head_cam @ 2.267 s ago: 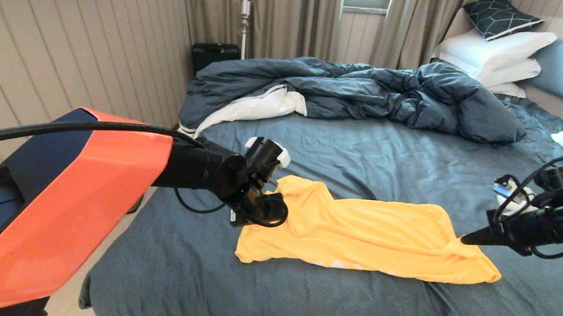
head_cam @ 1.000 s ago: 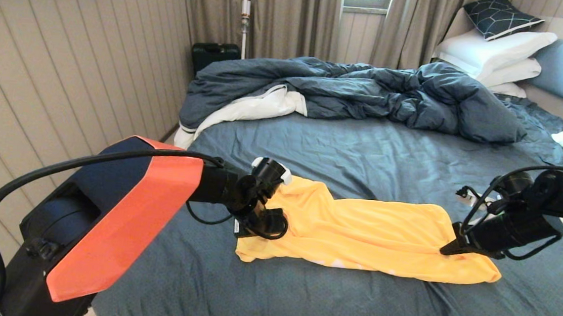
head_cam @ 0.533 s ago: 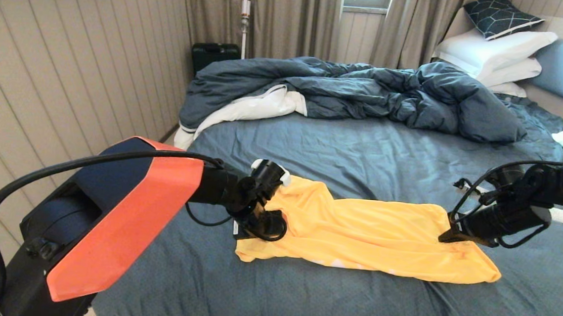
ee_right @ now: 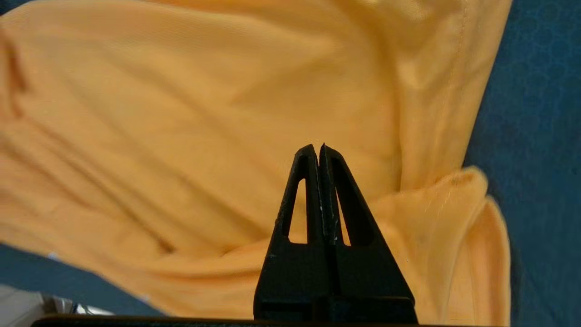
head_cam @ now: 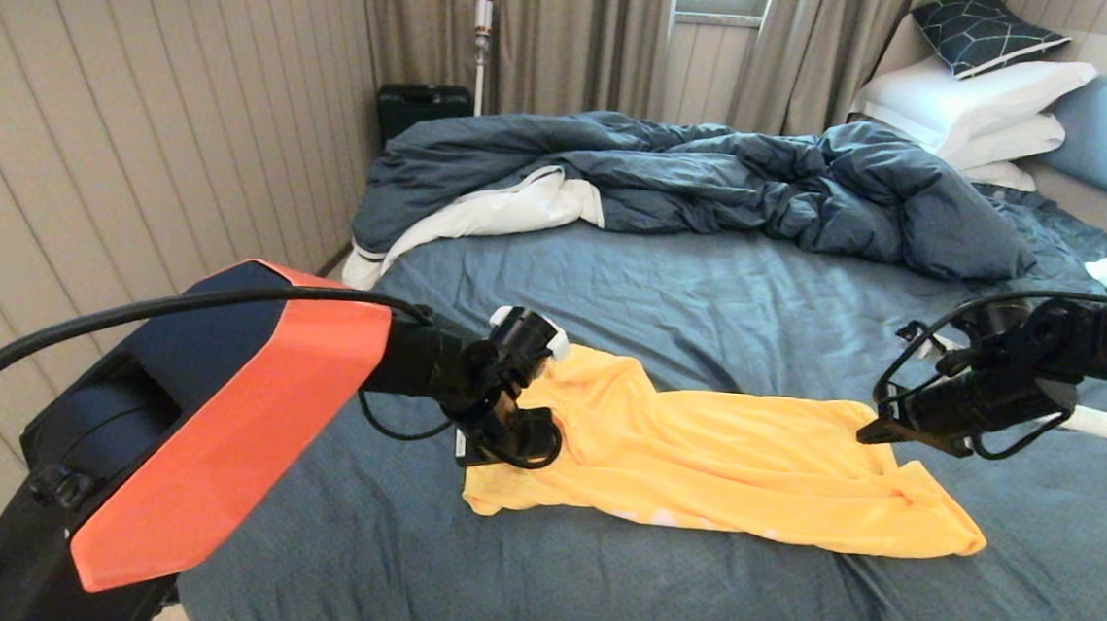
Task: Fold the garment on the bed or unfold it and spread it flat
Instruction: Fold the yellow T-shirt
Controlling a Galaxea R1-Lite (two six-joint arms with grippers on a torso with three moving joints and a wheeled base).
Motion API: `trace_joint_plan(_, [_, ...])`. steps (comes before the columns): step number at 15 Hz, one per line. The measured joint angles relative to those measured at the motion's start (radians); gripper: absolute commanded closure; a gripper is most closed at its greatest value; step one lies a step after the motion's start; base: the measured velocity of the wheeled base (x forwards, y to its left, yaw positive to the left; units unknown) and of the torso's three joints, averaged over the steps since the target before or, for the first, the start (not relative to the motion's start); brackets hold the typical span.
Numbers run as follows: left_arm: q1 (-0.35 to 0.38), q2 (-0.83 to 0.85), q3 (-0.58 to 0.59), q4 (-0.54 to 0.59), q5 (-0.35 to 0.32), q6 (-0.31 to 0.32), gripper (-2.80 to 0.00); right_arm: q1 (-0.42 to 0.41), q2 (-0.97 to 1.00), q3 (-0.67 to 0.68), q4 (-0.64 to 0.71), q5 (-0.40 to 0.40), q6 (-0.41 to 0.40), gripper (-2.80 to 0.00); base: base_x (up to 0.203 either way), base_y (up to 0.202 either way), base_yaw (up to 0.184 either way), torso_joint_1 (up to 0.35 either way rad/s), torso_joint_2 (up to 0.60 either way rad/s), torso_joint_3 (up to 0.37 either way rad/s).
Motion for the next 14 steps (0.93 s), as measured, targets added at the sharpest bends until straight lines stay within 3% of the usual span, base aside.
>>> trace_joint_plan(5, [-0.002, -0.017, 0.011, -0.001, 0.0, -0.003, 0.0, -0.017, -0.167, 0.281, -0.019, 0.041, -0.053, 0.0, 0.0, 0.0, 0.0, 0.0, 0.0, 0.0])
trace_joint_plan(8, [-0.004, -0.019, 0.019, -0.001, 0.001, -0.008, 0.0, -0.028, -0.226, 0.44, -0.111, 0.049, -0.088, 0.0, 0.0, 0.0, 0.0, 0.0, 0.0, 0.0])
trace_joint_plan(14, [-0.006, -0.023, 0.039, -0.005, 0.0, -0.006, 0.0, -0.032, -0.204, 0.452, -0.157, 0.043, -0.09, 0.0, 0.0, 0.0, 0.0, 0.0, 0.0, 0.0])
